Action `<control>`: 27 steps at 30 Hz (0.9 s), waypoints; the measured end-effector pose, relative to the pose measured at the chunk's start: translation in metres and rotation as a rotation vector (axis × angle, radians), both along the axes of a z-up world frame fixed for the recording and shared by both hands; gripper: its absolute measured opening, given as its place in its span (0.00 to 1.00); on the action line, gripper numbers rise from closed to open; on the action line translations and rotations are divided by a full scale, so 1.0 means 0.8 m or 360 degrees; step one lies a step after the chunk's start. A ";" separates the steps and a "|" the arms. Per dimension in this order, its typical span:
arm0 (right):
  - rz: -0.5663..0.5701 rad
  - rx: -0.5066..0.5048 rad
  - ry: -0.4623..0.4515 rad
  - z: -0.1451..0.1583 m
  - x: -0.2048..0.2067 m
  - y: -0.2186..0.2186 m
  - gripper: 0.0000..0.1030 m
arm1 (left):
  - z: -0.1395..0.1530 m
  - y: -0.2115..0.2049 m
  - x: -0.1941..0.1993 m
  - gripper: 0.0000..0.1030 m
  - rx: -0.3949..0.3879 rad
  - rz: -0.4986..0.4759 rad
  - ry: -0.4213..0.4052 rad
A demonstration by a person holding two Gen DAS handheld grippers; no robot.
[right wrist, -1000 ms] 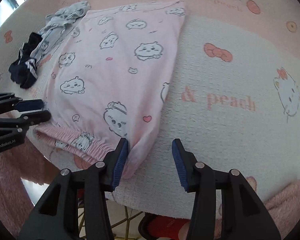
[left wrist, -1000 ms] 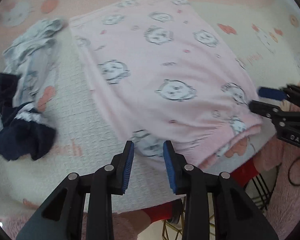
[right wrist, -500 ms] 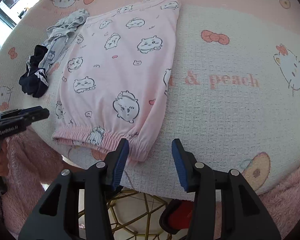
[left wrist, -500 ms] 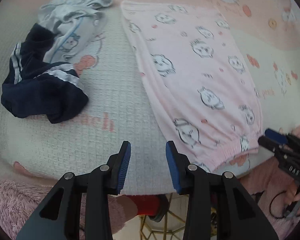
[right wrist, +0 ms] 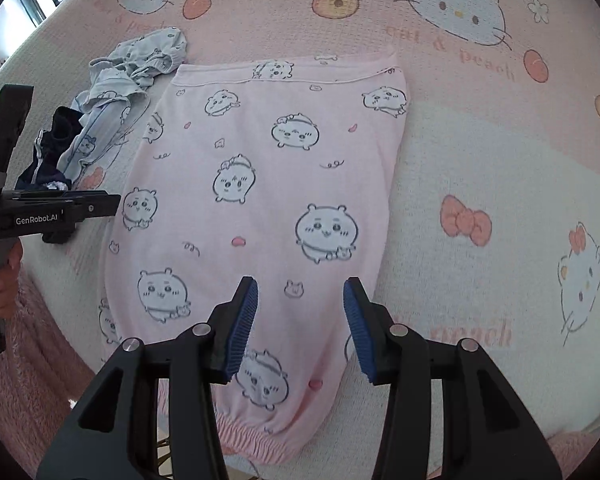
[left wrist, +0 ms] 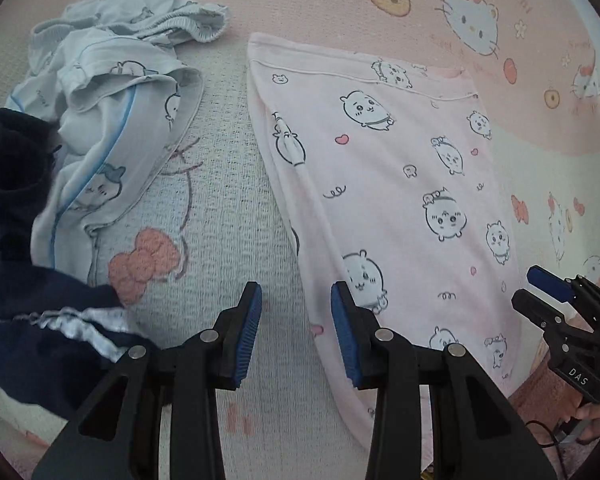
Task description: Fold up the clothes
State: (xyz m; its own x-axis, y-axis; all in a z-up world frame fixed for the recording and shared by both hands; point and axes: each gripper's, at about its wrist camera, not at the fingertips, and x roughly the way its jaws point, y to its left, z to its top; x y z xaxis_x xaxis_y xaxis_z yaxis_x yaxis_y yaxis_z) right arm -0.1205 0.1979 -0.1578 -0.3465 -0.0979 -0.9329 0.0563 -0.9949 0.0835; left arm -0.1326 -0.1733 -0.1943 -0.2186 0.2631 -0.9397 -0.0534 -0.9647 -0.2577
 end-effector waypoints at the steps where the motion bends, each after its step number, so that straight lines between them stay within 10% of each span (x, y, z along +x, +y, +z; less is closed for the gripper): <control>1: -0.0009 -0.0002 -0.0012 -0.004 -0.007 0.002 0.44 | -0.002 -0.002 -0.001 0.23 0.0030 -0.0001 -0.0008; 6: -0.0040 -0.0003 -0.0080 -0.025 -0.034 0.006 0.44 | -0.014 0.014 0.004 0.04 0.0116 -0.0018 -0.0009; 14: -0.0062 0.0175 -0.0056 -0.043 -0.033 0.014 0.45 | -0.015 0.014 0.009 0.02 0.0052 0.0013 0.0047; 17: -0.0106 0.0309 -0.0038 -0.042 -0.028 0.024 0.46 | -0.023 0.016 0.012 0.00 -0.0162 -0.0003 0.0033; 22: -0.0196 0.0162 -0.0035 -0.032 -0.017 0.052 0.48 | -0.003 -0.021 0.026 0.01 -0.0099 0.0111 0.0098; 27: -0.0168 0.0021 0.0051 -0.017 -0.011 0.049 0.48 | 0.004 0.026 0.027 0.01 0.0064 -0.0127 0.0167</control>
